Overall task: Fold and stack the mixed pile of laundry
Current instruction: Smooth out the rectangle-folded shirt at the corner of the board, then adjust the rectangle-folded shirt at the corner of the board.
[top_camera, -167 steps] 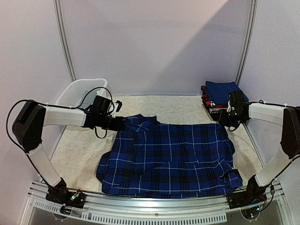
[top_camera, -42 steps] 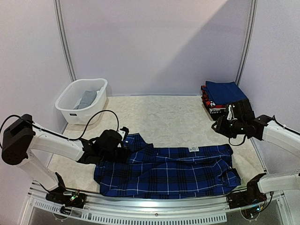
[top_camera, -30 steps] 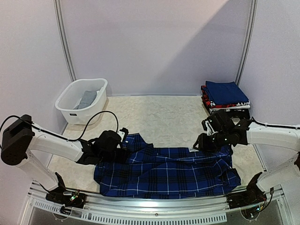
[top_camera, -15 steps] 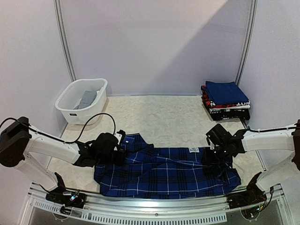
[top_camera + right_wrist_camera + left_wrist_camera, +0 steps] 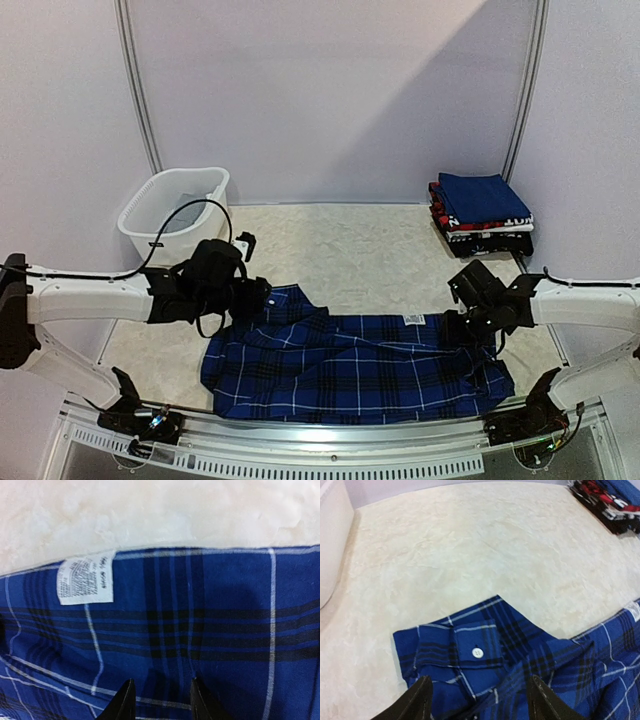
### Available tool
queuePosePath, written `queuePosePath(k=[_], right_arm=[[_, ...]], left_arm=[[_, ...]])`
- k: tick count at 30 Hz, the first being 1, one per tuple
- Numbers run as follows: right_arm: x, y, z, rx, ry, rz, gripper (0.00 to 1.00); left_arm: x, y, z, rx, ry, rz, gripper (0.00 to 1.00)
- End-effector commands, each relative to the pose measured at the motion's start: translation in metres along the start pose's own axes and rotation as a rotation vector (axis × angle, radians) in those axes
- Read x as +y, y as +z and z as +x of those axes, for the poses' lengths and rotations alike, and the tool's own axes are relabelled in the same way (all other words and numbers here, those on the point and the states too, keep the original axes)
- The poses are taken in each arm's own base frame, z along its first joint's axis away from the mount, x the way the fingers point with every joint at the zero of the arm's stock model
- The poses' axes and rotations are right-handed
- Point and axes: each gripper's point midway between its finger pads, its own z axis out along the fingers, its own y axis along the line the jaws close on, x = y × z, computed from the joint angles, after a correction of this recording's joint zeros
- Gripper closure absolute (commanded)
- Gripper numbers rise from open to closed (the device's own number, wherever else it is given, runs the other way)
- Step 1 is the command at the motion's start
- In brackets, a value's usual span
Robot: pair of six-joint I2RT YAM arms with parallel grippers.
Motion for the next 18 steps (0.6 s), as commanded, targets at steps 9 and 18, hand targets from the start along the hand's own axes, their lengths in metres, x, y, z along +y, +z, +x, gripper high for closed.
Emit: queuePosePath(k=[9, 18], right_arm=[[0.004, -0.029, -0.017, -0.097, -0.028, -0.038, 0.60], [0.002, -0.028, -0.018, -0.103, -0.036, -0.029, 0.59]], left_arm=[[0.062, 0.046, 0.027, 0.218, -0.141, -0.068, 0.37], [0.061, 0.067, 0.058, 0.293, -0.176, -0.030, 0.53]])
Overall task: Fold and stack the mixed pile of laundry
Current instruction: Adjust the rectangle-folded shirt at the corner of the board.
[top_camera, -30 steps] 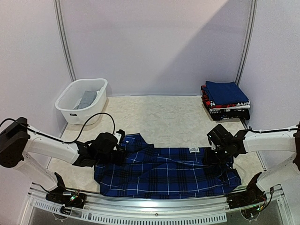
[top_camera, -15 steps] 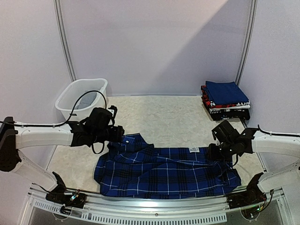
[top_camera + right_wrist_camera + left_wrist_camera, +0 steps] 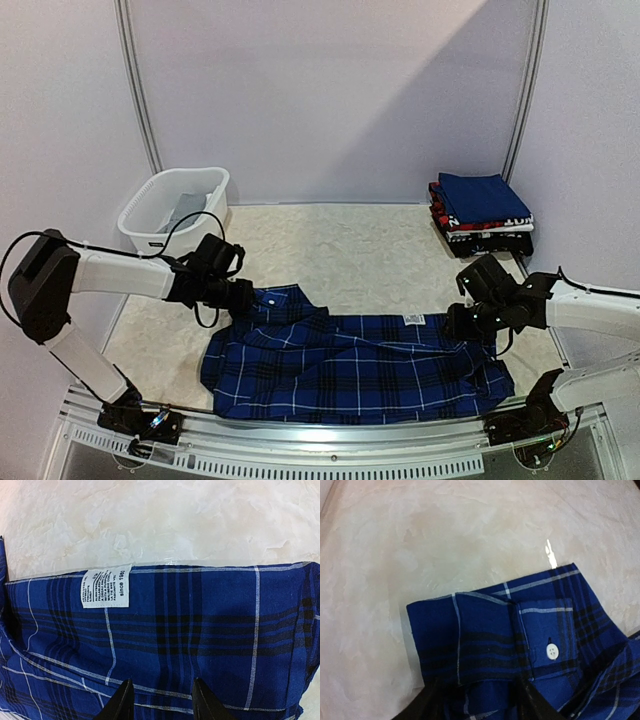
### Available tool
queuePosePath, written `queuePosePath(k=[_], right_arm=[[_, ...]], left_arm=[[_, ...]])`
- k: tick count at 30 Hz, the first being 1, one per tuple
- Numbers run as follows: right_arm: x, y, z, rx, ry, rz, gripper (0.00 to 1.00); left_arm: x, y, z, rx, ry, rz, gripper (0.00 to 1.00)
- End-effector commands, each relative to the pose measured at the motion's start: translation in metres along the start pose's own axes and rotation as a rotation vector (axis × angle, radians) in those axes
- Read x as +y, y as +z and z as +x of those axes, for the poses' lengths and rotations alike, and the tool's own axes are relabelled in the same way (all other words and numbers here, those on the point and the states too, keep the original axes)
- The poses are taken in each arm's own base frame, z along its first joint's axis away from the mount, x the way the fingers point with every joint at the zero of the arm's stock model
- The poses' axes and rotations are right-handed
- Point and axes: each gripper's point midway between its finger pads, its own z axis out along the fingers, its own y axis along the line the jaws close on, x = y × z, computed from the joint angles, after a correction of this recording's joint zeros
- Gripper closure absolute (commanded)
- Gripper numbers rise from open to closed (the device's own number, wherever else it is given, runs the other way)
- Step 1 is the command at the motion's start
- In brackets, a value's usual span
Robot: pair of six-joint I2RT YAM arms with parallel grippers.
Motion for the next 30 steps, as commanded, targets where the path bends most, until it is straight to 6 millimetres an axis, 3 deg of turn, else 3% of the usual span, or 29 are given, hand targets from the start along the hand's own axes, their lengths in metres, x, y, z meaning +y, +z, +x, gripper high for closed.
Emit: queuePosePath(k=[1, 4, 5, 8, 12, 14, 18, 23, 30], right_arm=[[-0.001, -0.002, -0.004, -0.018, -0.015, 0.013, 0.59], [-0.002, 0.000, -0.003, -0.011, -0.017, 0.019, 0.59], [-0.002, 0.001, -0.003, -0.010, -0.020, 0.024, 0.59], [-0.003, 0.000, -0.005, -0.014, -0.022, 0.033, 0.59], [-0.002, -0.003, -0.009, -0.026, -0.025, 0.035, 0.59], [0.000, -0.003, -0.011, -0.029, -0.026, 0.032, 0.59], [0.003, -0.001, -0.013, -0.027, -0.028, 0.031, 0.59], [0.007, -0.002, -0.017, -0.031, -0.029, 0.024, 0.59], [0.013, -0.007, -0.026, -0.050, -0.027, 0.014, 0.59]], left_arm=[[-0.004, 0.016, 0.015, 0.044, -0.021, 0.057, 0.60], [-0.010, 0.021, 0.013, 0.035, -0.027, 0.090, 0.94], [-0.012, 0.018, 0.010, 0.023, -0.028, 0.098, 1.00], [-0.014, -0.004, -0.011, -0.049, -0.019, 0.093, 1.00], [-0.019, -0.049, -0.041, -0.160, -0.001, 0.096, 1.00], [-0.022, -0.063, -0.047, -0.186, 0.005, 0.110, 1.00], [-0.037, -0.079, -0.044, -0.228, 0.054, 0.179, 1.00], [-0.059, -0.081, -0.023, -0.225, 0.139, 0.273, 0.98], [-0.111, -0.112, -0.009, -0.308, 0.236, 0.390, 0.99]])
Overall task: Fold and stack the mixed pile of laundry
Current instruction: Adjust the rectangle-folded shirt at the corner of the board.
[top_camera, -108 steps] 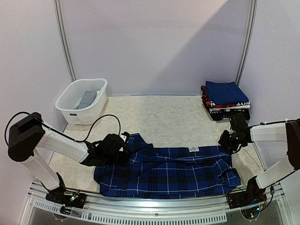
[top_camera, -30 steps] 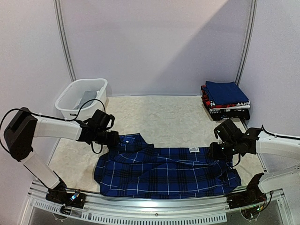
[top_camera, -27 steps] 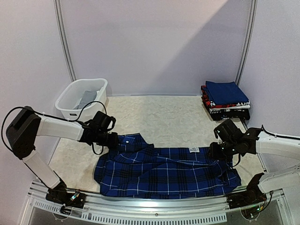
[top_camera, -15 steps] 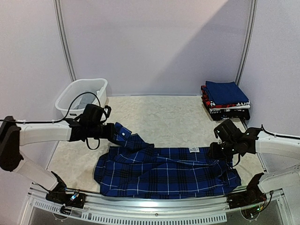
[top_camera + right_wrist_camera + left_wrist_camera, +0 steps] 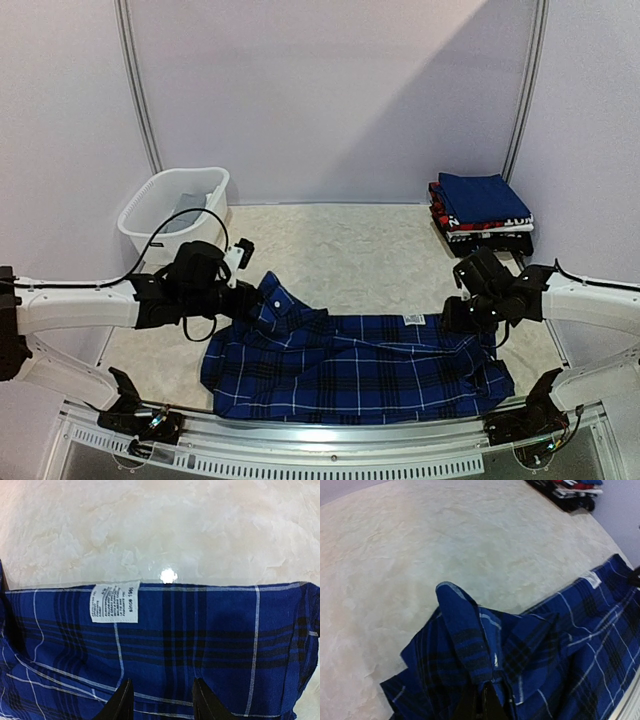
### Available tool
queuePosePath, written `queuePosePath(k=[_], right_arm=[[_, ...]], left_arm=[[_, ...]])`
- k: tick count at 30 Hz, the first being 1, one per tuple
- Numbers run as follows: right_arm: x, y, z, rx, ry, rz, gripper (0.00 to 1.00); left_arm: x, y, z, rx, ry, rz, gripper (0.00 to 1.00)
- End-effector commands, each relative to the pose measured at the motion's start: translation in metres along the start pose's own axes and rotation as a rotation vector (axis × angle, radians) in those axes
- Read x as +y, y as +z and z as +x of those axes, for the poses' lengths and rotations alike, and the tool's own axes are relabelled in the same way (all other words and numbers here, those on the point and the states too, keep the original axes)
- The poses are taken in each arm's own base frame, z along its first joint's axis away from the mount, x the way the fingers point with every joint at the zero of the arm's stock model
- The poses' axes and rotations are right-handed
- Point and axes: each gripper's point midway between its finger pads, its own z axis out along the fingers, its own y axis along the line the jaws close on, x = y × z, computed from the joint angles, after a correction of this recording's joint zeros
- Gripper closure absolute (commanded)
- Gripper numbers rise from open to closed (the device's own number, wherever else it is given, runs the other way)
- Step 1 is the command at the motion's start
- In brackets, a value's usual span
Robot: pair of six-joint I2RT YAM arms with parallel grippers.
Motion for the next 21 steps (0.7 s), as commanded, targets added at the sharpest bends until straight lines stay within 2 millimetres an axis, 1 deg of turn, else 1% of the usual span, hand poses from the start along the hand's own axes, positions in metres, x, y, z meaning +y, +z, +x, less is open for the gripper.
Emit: queuePosePath(k=[1, 4, 7, 9, 12, 13, 16, 18, 19, 21], right_arm=[[0.007, -0.007, -0.013, -0.034, -0.007, -0.005, 0.59], [0.006, -0.011, -0.017, -0.057, -0.008, -0.009, 0.59], [0.003, -0.020, -0.023, -0.093, -0.005, 0.000, 0.59], [-0.001, -0.027, -0.029, -0.124, -0.001, 0.016, 0.59], [-0.011, -0.039, -0.035, -0.169, 0.007, 0.056, 0.58], [-0.016, -0.042, -0.035, -0.179, 0.012, 0.072, 0.58], [-0.026, -0.056, -0.038, -0.222, 0.028, 0.095, 0.58], [-0.034, -0.065, -0.039, -0.250, 0.037, 0.110, 0.58], [-0.038, -0.072, -0.041, -0.275, 0.045, 0.113, 0.58], [-0.043, -0.081, -0.041, -0.302, 0.057, 0.112, 0.58]], left_arm=[[-0.045, -0.021, -0.022, -0.124, 0.066, 0.102, 0.99], [-0.070, -0.029, -0.029, -0.169, 0.086, 0.185, 0.99], [-0.096, -0.027, -0.033, -0.167, 0.130, 0.264, 0.99], [-0.118, -0.024, -0.043, -0.170, 0.170, 0.316, 0.99], [-0.161, -0.018, -0.041, -0.146, 0.234, 0.432, 0.99], [-0.179, -0.018, -0.039, -0.139, 0.258, 0.474, 0.99], [-0.221, -0.013, -0.032, -0.116, 0.298, 0.574, 0.99], [-0.250, -0.008, -0.024, -0.097, 0.315, 0.649, 0.99], [-0.262, 0.000, -0.012, -0.063, 0.327, 0.675, 0.99], [-0.285, 0.009, 0.001, -0.025, 0.341, 0.722, 0.97]])
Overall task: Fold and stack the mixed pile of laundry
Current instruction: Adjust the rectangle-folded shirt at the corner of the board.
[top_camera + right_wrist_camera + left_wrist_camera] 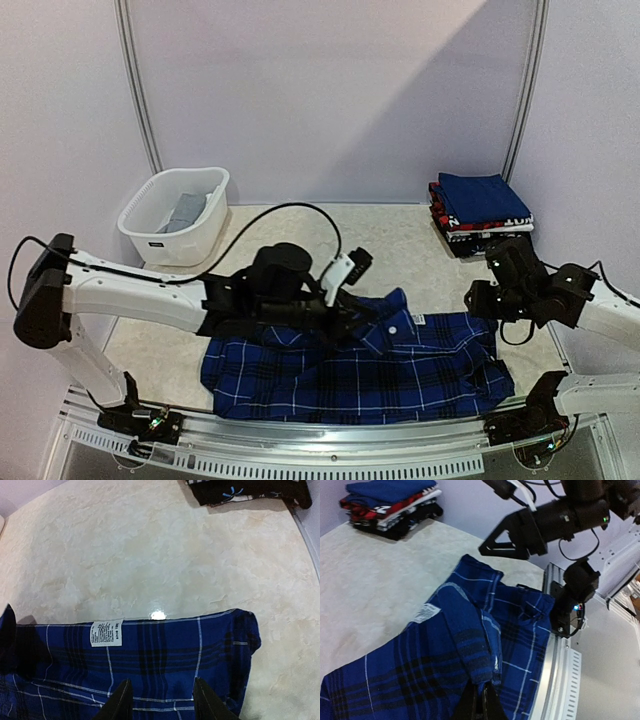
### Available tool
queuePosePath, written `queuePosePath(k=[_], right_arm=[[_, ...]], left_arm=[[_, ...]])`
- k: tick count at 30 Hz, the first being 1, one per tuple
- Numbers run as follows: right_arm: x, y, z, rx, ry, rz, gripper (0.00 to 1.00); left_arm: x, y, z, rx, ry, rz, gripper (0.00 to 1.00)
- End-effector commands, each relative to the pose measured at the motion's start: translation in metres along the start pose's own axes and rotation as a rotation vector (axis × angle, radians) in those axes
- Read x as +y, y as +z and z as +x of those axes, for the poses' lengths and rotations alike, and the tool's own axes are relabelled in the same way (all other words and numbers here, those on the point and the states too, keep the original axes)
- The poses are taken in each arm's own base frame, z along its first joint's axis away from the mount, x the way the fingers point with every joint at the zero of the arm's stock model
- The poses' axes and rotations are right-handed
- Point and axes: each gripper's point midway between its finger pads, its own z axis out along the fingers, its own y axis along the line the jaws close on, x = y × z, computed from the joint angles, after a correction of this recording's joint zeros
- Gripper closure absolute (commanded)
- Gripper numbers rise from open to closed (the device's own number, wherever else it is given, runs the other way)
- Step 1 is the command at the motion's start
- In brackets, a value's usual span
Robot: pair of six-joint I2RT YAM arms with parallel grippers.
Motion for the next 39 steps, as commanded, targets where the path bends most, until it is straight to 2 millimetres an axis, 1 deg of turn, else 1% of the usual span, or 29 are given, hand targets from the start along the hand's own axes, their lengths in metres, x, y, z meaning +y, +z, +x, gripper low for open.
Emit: queuePosePath(k=[1, 2, 3, 4, 5, 6, 7, 9, 11, 13, 15, 16, 18, 20, 22, 24, 25, 26, 28, 30, 33, 35, 39], right_arm=[[-0.021, -0.021, -0.010, -0.075, 0.030, 0.052, 0.58], [-0.020, -0.026, -0.011, -0.090, 0.043, 0.028, 0.58], [-0.019, -0.029, -0.012, -0.100, 0.054, 0.009, 0.57], [-0.019, -0.031, -0.013, -0.107, 0.060, -0.001, 0.57], [-0.020, -0.033, -0.013, -0.116, 0.069, -0.008, 0.57], [-0.020, -0.034, -0.013, -0.118, 0.073, -0.014, 0.56], [-0.019, -0.035, -0.013, -0.120, 0.077, -0.025, 0.56], [-0.015, -0.035, -0.011, -0.108, 0.073, -0.046, 0.54], [-0.010, -0.033, -0.008, -0.089, 0.066, -0.068, 0.52], [-0.005, -0.029, -0.004, -0.062, 0.057, -0.086, 0.49], [0.005, -0.023, 0.004, -0.023, 0.048, -0.133, 0.47], [0.013, -0.021, 0.009, 0.000, 0.039, -0.171, 0.46], [0.034, -0.019, 0.020, 0.057, 0.023, -0.284, 0.42], [0.051, -0.015, 0.036, 0.140, -0.002, -0.371, 0.39], [0.060, -0.009, 0.052, 0.216, -0.002, -0.413, 0.39], [0.069, -0.003, 0.067, 0.284, 0.028, -0.455, 0.39], [0.073, 0.001, 0.079, 0.330, 0.031, -0.478, 0.39], [0.079, 0.001, 0.084, 0.358, 0.037, -0.506, 0.39], [0.082, 0.004, 0.098, 0.412, 0.022, -0.506, 0.39], [0.079, 0.011, 0.111, 0.459, 0.014, -0.475, 0.39], [0.082, 0.016, 0.127, 0.518, 0.017, -0.490, 0.39], [0.081, 0.020, 0.136, 0.551, 0.008, -0.475, 0.39], [0.080, 0.022, 0.152, 0.605, -0.011, -0.461, 0.39]], left_arm=[[-0.051, 0.041, 0.020, 0.067, 0.040, 0.183, 0.94], [-0.060, 0.048, 0.027, 0.089, 0.045, 0.212, 0.89], [-0.064, 0.053, 0.031, 0.102, 0.049, 0.227, 0.81], [-0.068, 0.056, 0.034, 0.107, 0.053, 0.234, 0.66], [-0.067, 0.056, 0.036, 0.109, 0.052, 0.229, 0.48], [-0.065, 0.055, 0.037, 0.105, 0.051, 0.214, 0.37], [-0.062, 0.053, 0.036, 0.099, 0.053, 0.195, 0.30], [-0.053, 0.047, 0.033, 0.085, 0.061, 0.144, 0.24], [-0.045, 0.037, 0.029, 0.079, 0.075, 0.092, 0.21], [-0.035, 0.023, 0.025, 0.071, 0.090, 0.029, 0.17], [-0.022, 0.006, 0.018, 0.046, 0.099, -0.051, 0.14], [-0.011, -0.005, 0.015, 0.033, 0.098, -0.111, 0.13], [0.013, -0.028, 0.008, 0.005, 0.083, -0.237, 0.15], [0.039, -0.048, 0.014, 0.003, 0.048, -0.333, 0.18], [0.065, -0.065, 0.022, 0.002, -0.010, -0.411, 0.22], [0.089, -0.079, 0.034, 0.005, -0.073, -0.466, 0.27], [0.104, -0.085, 0.040, 0.002, -0.111, -0.494, 0.30], [0.116, -0.089, 0.047, 0.008, -0.142, -0.513, 0.36], [0.133, -0.093, 0.062, 0.015, -0.193, -0.542, 0.47], [0.146, -0.093, 0.075, 0.022, -0.231, -0.545, 0.53], [0.161, -0.090, 0.092, 0.038, -0.271, -0.560, 0.58], [0.168, -0.086, 0.099, 0.043, -0.292, -0.563, 0.61], [0.177, -0.081, 0.108, 0.051, -0.322, -0.557, 0.63]])
